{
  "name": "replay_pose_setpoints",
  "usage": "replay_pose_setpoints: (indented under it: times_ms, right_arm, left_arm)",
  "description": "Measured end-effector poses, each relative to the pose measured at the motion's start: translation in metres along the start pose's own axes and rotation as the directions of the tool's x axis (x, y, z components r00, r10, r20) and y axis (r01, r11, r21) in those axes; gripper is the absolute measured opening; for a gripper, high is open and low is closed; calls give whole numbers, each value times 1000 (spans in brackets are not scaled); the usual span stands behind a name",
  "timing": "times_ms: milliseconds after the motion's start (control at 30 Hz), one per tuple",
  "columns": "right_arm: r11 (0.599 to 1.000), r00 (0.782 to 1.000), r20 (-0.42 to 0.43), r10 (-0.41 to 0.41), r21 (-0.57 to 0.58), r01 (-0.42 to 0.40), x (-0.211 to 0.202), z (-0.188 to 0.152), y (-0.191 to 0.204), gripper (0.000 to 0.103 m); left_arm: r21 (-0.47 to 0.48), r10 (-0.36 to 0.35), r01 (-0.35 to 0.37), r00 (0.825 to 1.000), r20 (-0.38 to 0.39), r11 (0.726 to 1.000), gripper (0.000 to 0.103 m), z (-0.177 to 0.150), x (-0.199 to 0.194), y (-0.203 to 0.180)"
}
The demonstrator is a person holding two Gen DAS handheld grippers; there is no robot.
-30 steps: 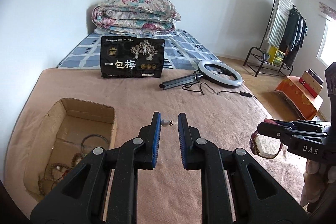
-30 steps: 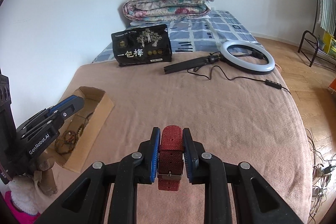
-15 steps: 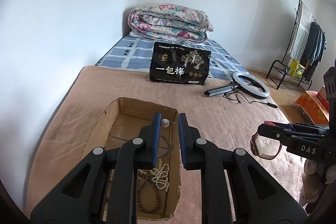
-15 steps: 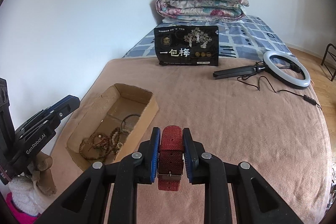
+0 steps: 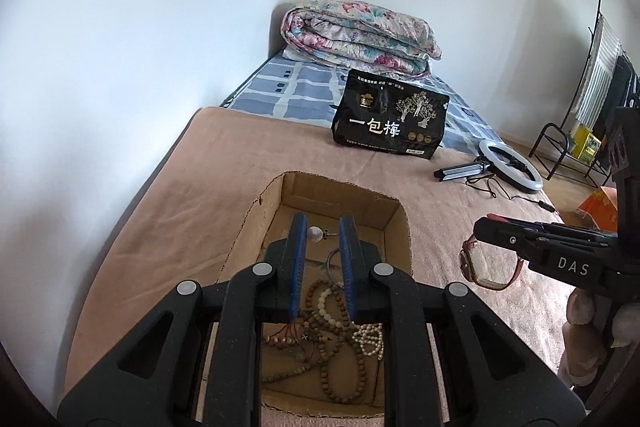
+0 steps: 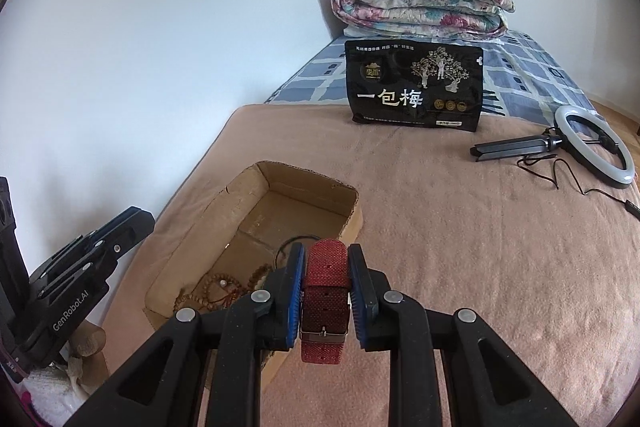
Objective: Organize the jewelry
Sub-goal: 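Carry the pearl earring and red watch in both tools over the box, then open both tools to drop the earring and red watch into the box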
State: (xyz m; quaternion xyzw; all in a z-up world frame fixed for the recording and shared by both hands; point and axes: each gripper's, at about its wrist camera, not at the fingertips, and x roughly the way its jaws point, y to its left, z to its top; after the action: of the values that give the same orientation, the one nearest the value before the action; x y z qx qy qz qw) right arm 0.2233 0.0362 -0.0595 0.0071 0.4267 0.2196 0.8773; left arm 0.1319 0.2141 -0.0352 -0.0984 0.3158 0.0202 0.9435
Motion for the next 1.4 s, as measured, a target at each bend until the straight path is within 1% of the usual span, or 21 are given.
replay_pose_setpoints:
  times_ms: [300,533,700,833,900,933,967,1000,1033,1067,1200,1233,1300,1400]
  right_arm:
    - [1000,1000,-26,0,-13,-1,31,0,14,20]
    - [1000,999,-36,13,1,-13,43,0,16,20]
    - [1000,998,-51,24,0,-24,53,-1,18,20]
    - [999,998,-53,38,4,-38,58,0,20,21]
    - [999,998,-45,48,8,-47,57,1,21,29]
    - [999,998,-39,51,8,-51,56,1,21,35]
    - [999,998,-33,49,9,-49,55,2,21,45]
    - [999,999,-24,43,13,-42,54,2,21,54]
    - [999,999,-11,36,17,-36,52,2,21,71]
    - [999,1000,5,30,22,-30,50,2,20,80]
    - [999,999,33,13,29,-14,44,6,17,85]
    - [999,999,41,8,35,-10,43,7,16,87]
    - [999,999,49,5,44,-7,41,8,14,88]
    - [999,999,47,3,45,-5,40,8,13,89]
  left_arm:
    - [-2,9,-9,999,-35,1000,15,-6,13,10]
    - [-14,17,-18,998,-68,1000,15,-11,24,16]
    - [-6,22,-23,996,-87,1000,15,-15,28,16]
    - [-14,12,-14,995,-94,1000,15,-16,30,17]
    - [-22,9,-11,996,-93,1000,15,-15,31,18]
    - [-24,11,-13,995,-95,1000,15,-15,31,18]
    - [-25,12,-14,995,-98,1000,18,-15,32,18]
    - [-25,17,-19,995,-100,1000,29,-16,33,18]
    - [-26,20,-23,995,-99,999,39,-16,34,19]
    - [-27,21,-24,995,-98,999,41,-17,34,19]
    - [-25,31,-33,994,-106,999,42,-17,37,19]
    - [-26,31,-34,994,-107,999,42,-17,37,19]
    - [-28,35,-38,994,-106,999,43,-17,36,19]
    - [-31,35,-39,995,-97,999,51,-15,34,18]
